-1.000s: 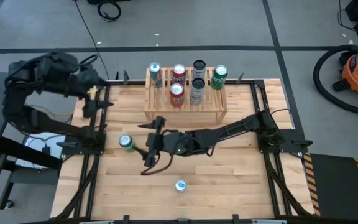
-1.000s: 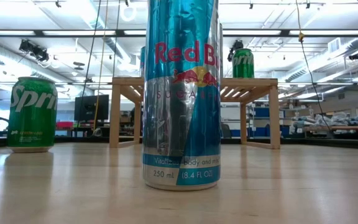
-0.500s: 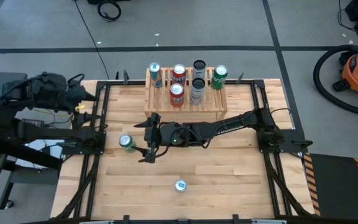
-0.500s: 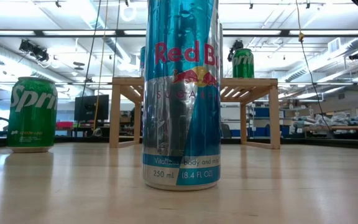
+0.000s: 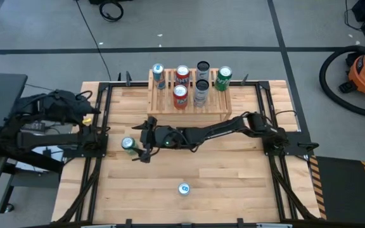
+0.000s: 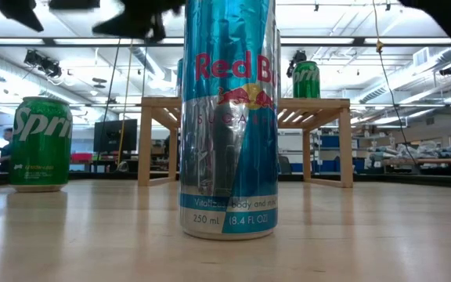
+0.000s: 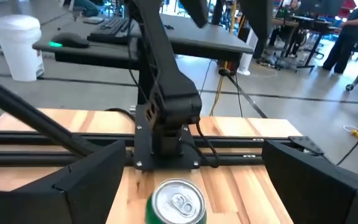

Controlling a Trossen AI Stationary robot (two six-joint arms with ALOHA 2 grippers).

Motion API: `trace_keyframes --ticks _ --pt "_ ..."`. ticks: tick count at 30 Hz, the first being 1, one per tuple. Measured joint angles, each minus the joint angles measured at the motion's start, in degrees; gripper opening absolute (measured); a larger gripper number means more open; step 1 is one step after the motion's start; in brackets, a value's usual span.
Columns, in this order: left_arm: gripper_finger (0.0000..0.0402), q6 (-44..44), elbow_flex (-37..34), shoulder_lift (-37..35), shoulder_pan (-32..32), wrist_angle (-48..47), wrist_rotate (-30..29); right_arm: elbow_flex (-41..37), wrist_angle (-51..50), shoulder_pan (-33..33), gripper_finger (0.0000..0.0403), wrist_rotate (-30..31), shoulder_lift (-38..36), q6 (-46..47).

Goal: Place canned beverage on shelf
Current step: Put the green soda can on the shelf aligned with the other green soda can

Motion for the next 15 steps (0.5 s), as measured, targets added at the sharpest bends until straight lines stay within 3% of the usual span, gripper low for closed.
trace_keyframes --ticks 10,15 --pt "0.0373 -3.29 -11.55 -8.66 0.0 4.51 2.22 -0.04 10.68 -2.17 0.0387 -2.06 7.69 1.08" --pt "0.0373 -4.55 -15.89 -10.41 0.0 7.46 2.24 0.0 11.22 -2.51 0.0387 -4.93 9.36 2.67"
